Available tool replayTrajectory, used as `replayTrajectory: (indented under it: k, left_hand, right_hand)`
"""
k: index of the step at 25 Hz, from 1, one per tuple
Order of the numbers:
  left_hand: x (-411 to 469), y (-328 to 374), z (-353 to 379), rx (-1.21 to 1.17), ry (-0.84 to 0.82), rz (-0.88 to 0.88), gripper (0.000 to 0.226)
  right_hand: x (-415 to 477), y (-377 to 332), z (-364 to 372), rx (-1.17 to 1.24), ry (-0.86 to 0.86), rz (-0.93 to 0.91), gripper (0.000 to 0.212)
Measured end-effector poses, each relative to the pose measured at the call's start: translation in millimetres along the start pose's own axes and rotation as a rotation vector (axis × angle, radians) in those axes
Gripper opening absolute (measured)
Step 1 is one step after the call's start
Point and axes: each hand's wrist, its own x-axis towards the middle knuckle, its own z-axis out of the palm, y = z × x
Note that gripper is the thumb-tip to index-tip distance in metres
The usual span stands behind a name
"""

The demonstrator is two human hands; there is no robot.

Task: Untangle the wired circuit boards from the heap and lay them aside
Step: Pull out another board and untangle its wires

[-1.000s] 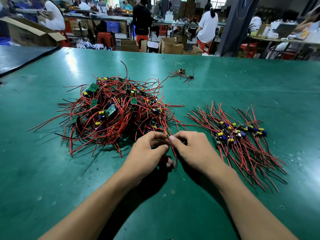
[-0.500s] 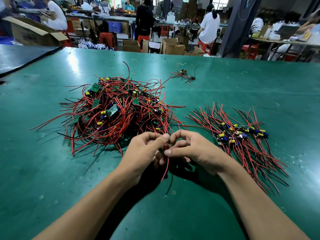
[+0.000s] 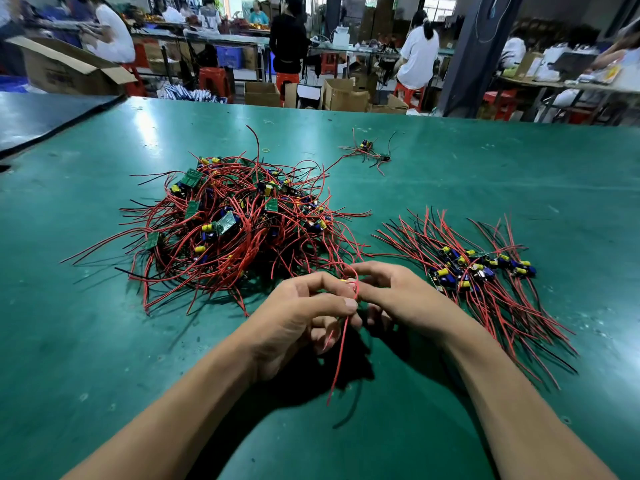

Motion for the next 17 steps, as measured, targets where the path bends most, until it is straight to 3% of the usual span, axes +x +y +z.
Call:
replayTrajectory:
  k: [4, 8, 12, 17]
  left_hand:
    - [3.6, -0.5, -3.8, -0.014, 0.061, 0.055, 0.012]
    - [6.5, -0.1, -9.7, 0.034, 0.221, 0.103, 0.009]
    - [7.5, 0.3, -13.7, 0.078, 0.357, 0.182, 0.006]
    - [9.7, -1.0, -14.8, 0.065, 0.518, 0.292, 0.005]
  right_hand:
    - [-0.3, 0.8, 2.8, -0.117, 0.034, -0.042, 0.036]
    - [3.5, 3.8, 6.1, -0.400, 0.261, -0.040, 0.020]
    - [3.0, 5.9, -5.0, -0.060, 0.280, -0.008, 0.017]
    - [2.8, 5.3, -6.3, 0.123, 0.312, -0.064, 0.011]
